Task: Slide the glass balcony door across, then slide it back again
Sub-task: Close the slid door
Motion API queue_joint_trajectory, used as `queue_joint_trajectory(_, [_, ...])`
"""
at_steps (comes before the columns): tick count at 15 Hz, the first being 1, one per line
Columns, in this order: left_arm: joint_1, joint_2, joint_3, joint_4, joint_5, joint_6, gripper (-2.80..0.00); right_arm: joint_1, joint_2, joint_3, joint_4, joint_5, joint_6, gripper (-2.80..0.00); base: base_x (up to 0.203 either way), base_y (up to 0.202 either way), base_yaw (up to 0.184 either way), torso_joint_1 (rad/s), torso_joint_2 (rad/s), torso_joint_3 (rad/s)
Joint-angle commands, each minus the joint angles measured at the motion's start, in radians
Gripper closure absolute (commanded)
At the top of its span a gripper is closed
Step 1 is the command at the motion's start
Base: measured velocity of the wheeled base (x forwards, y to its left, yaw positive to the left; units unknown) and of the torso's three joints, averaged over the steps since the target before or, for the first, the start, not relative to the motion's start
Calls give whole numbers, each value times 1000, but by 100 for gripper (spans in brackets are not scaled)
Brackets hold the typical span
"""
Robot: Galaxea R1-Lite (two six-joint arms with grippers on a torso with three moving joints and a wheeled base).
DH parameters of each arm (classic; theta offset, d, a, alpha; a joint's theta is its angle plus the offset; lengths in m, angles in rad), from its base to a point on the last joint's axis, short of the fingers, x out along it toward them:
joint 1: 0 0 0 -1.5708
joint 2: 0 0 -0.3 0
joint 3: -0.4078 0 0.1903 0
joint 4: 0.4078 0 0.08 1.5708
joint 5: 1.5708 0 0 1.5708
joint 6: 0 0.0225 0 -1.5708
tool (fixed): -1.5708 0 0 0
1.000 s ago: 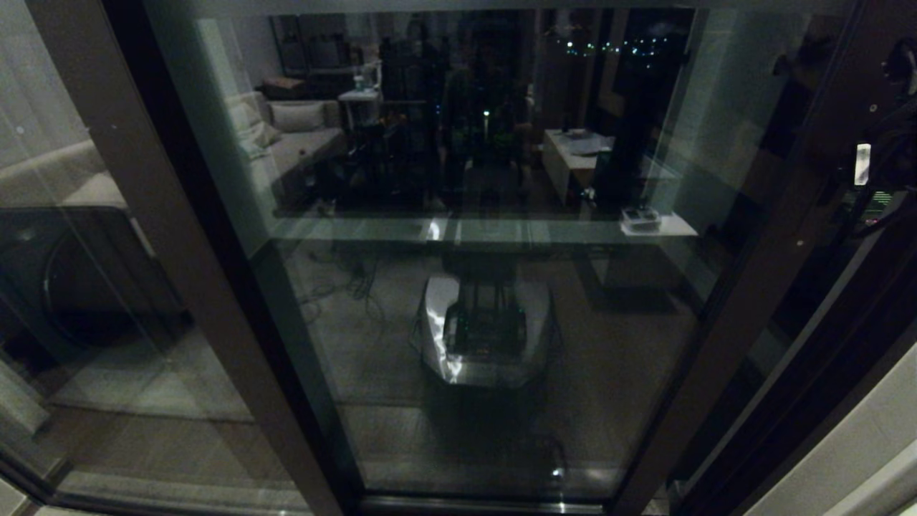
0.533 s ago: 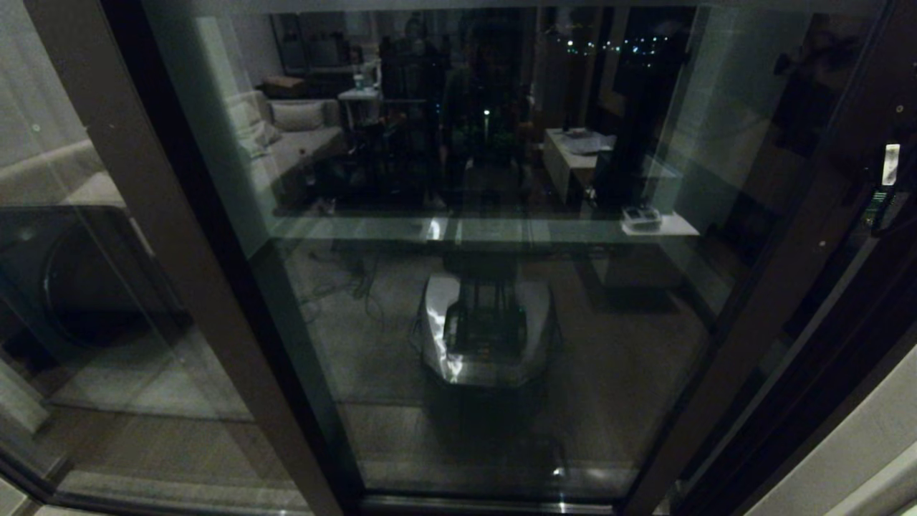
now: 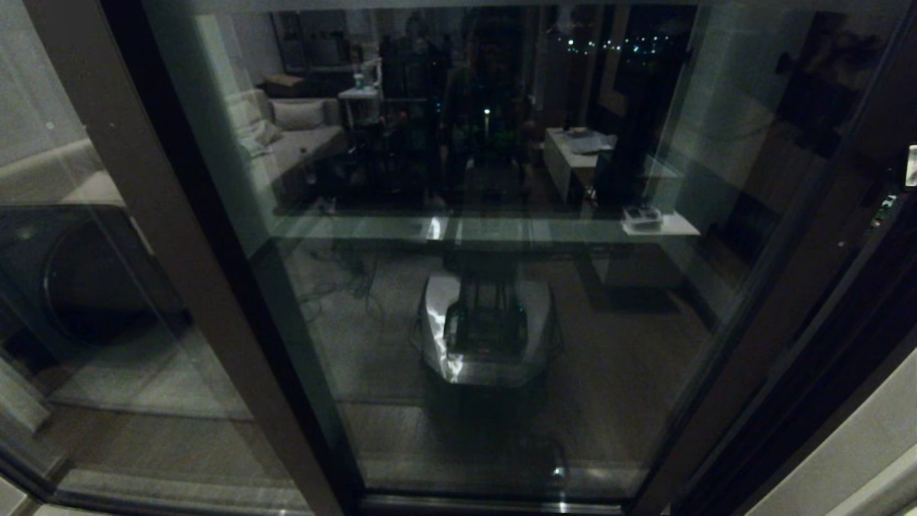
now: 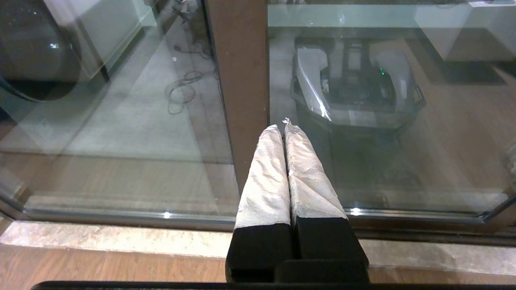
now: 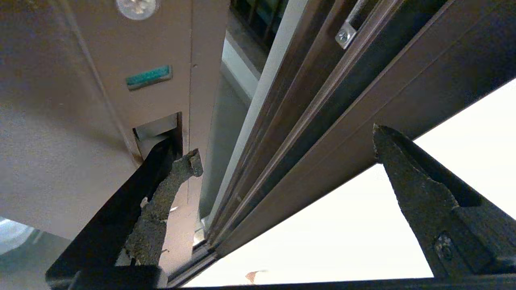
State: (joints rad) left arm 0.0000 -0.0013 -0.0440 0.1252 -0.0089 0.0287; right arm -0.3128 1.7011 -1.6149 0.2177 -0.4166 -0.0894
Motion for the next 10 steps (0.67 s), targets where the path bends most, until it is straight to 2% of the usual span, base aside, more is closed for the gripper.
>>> queue_joint_trajectory(1, [0, 0, 1, 1, 0, 0, 0, -25, -1, 1, -7, 0, -5, -280, 0, 0, 0, 0, 0, 0])
queue_joint_trajectory(10, [1, 0, 0, 1, 0, 0, 0, -81, 2, 23, -105, 5, -56, -280, 0, 0, 0, 0, 0, 0])
